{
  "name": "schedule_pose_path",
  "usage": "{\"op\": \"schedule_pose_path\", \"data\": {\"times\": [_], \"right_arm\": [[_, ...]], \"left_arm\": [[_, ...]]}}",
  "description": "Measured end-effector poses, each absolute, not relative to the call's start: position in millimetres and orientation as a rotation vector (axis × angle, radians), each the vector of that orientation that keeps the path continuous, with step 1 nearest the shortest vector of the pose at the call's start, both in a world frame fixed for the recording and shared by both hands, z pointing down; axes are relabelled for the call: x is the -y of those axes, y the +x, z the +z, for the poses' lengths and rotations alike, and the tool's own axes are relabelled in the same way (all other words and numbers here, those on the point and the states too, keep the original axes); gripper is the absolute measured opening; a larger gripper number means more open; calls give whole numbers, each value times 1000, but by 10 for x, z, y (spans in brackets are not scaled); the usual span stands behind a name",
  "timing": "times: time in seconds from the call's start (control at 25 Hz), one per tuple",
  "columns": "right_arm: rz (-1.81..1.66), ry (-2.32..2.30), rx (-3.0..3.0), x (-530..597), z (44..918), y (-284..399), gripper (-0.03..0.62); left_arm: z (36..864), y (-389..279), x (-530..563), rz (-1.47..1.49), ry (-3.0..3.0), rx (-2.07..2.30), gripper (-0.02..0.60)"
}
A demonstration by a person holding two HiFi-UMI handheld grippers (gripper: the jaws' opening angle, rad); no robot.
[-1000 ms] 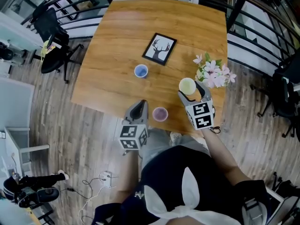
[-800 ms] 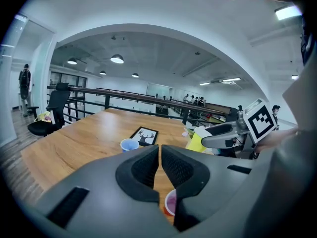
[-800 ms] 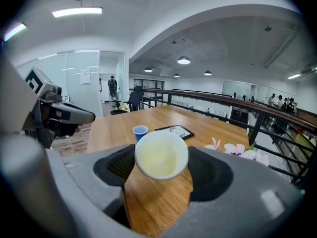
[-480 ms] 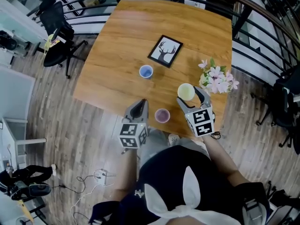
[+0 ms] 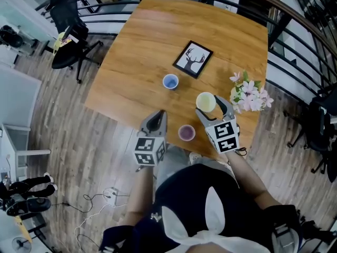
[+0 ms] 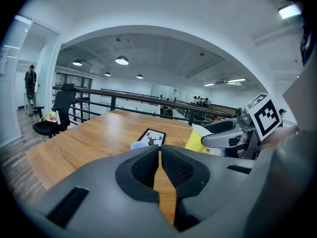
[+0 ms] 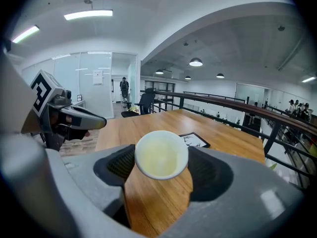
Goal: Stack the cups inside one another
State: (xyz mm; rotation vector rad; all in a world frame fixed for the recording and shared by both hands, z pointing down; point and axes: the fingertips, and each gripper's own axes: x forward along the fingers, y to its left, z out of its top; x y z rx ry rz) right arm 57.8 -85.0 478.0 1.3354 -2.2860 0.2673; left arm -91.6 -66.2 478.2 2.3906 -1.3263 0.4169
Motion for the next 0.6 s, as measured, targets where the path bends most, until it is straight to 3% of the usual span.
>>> {"op": "schedule_pose_path", "data": {"times": [0.6], "right_arm": [[187,1239,2369,1283,4547,84,330]], "left_arm": [[4804,-1081,831,397,2358,1350,32]]}}
